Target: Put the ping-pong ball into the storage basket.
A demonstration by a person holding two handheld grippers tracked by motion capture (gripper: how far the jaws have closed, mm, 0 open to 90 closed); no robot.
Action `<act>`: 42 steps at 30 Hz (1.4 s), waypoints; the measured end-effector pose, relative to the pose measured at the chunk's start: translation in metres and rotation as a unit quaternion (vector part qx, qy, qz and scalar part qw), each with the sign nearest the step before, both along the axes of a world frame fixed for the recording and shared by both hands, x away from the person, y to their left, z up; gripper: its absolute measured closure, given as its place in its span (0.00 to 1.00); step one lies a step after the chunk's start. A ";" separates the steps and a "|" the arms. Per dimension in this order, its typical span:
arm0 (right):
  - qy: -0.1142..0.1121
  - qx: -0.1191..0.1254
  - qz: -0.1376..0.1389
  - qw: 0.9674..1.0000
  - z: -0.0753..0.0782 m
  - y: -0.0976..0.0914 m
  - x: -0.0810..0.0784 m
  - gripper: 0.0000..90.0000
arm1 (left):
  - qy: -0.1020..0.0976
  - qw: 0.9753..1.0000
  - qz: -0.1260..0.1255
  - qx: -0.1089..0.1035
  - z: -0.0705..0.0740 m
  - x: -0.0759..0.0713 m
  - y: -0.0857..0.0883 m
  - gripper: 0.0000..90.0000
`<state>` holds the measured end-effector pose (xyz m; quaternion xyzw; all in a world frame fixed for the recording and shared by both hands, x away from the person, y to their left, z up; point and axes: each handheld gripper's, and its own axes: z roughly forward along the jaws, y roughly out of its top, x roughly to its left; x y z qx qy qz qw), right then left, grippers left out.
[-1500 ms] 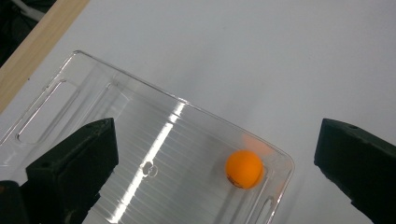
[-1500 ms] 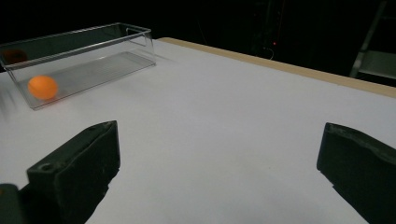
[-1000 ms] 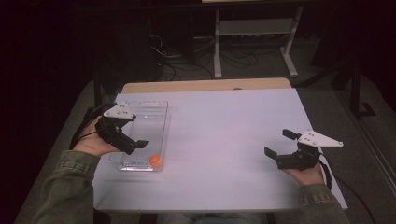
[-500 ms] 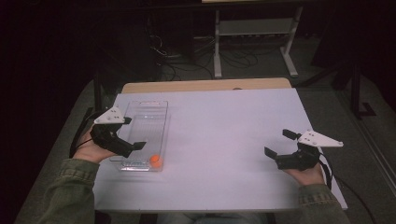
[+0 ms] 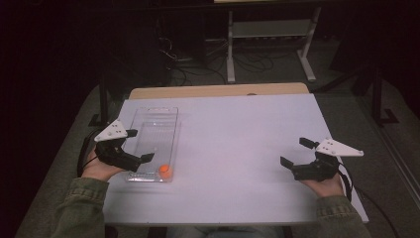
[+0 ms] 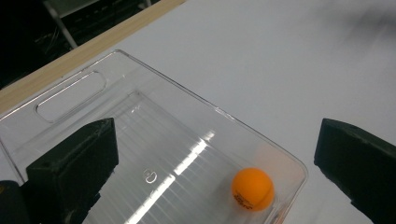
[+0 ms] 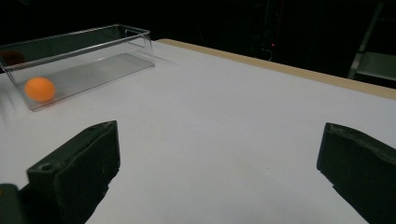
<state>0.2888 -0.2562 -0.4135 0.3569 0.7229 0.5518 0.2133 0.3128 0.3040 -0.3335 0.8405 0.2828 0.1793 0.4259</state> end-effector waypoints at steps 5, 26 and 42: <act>-0.001 0.000 0.000 1.000 0.000 0.000 0.000 0.00 | -0.007 1.000 0.007 -0.014 -0.004 -0.004 0.003 0.00; -0.001 0.000 0.000 1.000 0.000 0.000 0.000 0.00 | -0.039 0.996 0.042 -0.063 -0.022 -0.017 0.017 0.00; -0.001 -0.001 0.000 1.000 0.000 0.000 0.000 0.00 | -0.066 0.988 0.069 -0.119 -0.041 -0.029 0.028 0.00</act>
